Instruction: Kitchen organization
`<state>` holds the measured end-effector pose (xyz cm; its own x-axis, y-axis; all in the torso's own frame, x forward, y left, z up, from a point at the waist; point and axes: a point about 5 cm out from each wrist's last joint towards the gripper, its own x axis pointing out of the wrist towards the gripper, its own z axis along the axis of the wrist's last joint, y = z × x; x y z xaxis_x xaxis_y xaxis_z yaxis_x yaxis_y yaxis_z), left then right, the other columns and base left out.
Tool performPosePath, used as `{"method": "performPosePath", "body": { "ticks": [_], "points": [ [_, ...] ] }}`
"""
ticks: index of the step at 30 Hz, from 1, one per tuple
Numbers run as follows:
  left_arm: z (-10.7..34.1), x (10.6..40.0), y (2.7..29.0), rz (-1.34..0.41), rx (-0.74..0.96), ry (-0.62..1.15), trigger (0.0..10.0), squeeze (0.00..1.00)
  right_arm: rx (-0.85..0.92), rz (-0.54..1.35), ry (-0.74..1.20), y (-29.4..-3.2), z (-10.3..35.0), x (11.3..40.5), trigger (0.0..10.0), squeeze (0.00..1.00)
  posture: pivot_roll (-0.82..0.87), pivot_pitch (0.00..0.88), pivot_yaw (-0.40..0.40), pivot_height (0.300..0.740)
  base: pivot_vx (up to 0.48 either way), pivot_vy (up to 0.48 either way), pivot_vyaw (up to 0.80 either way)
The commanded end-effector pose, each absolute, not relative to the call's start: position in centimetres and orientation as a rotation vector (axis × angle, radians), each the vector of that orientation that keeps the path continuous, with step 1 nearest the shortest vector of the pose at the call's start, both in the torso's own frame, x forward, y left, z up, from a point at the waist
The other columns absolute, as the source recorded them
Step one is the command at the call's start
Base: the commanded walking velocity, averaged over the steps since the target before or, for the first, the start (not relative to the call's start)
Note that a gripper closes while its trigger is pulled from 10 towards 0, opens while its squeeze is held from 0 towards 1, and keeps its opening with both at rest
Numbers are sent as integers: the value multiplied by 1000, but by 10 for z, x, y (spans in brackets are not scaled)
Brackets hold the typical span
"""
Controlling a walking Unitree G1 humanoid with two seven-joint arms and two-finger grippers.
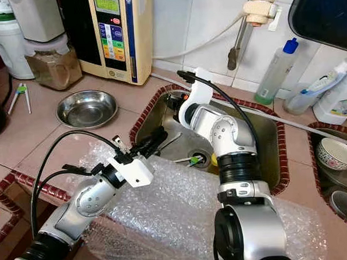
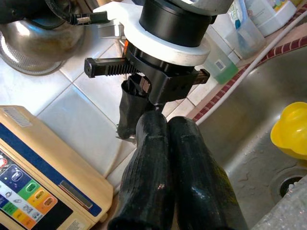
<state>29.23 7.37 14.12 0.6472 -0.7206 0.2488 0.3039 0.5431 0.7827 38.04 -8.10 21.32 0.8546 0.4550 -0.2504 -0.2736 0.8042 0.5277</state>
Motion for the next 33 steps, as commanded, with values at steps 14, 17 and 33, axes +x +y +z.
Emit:
{"method": "performPosePath", "body": {
  "ticks": [14, 17, 33],
  "points": [
    [157, 295, 77, -595, 709, -653, 10000, 1000, 595, 332, 371, -77, 209, 384, 0, 0, 91, 52, -117, 740, 0, 0, 0],
    [156, 293, 80, -614, 684, -632, 10000, 1000, 568, 254, 337, -90, 207, 389, 0, 0, 101, 56, -113, 740, 0, 0, 0],
    [147, 302, 99, -625, 309, -253, 10000, 1000, 35, -115, 200, -202, 175, 393, 0, 0, 126, 62, -98, 740, 0, 0, 0]
  ]
}}
